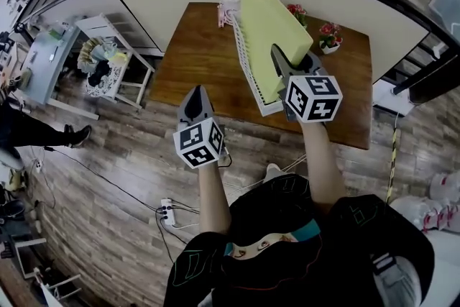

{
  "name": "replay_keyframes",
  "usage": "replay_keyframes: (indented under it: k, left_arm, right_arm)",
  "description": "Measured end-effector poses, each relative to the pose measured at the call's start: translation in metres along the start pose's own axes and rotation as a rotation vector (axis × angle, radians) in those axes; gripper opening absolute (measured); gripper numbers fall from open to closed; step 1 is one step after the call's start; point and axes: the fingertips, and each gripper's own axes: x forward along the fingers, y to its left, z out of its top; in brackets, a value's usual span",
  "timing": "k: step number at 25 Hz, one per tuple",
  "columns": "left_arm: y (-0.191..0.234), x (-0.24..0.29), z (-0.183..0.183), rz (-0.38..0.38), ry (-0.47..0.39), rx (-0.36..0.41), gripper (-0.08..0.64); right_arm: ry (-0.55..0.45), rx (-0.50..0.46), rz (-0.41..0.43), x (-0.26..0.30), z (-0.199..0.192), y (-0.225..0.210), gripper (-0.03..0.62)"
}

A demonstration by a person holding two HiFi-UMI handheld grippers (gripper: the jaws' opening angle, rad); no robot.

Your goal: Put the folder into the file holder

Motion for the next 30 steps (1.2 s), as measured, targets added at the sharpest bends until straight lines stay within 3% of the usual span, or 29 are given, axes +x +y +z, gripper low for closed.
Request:
replay_keyframes:
  k: [14,22,27,30]
  left_arm:
    - [-0.001,-0.006,-0.082,0.022,0.185,-0.027,-0.006]
    - [0.014,-0.017,-0.099,0.077,0.205,-0.044,-0.006]
    - [0.009,-0.018,-0.099,0.063,0.201,-0.043,-0.006]
    - [0.009,-0.019,-0.097,0.06,0.195,-0.046,-0.005]
  right_arm:
    - [0.136,-0.03,-0.039,0.009,-0.102,-0.005,0.169]
    - [0.126,-0.037,-0.023,0.014,-0.104,0.0,0.17]
    - [0.163,-0.055,-0.016,0.014,-0.104,0.004,0.198]
    - [0.124,-0.06,-0.002,0.011,-0.091,0.008,0.202]
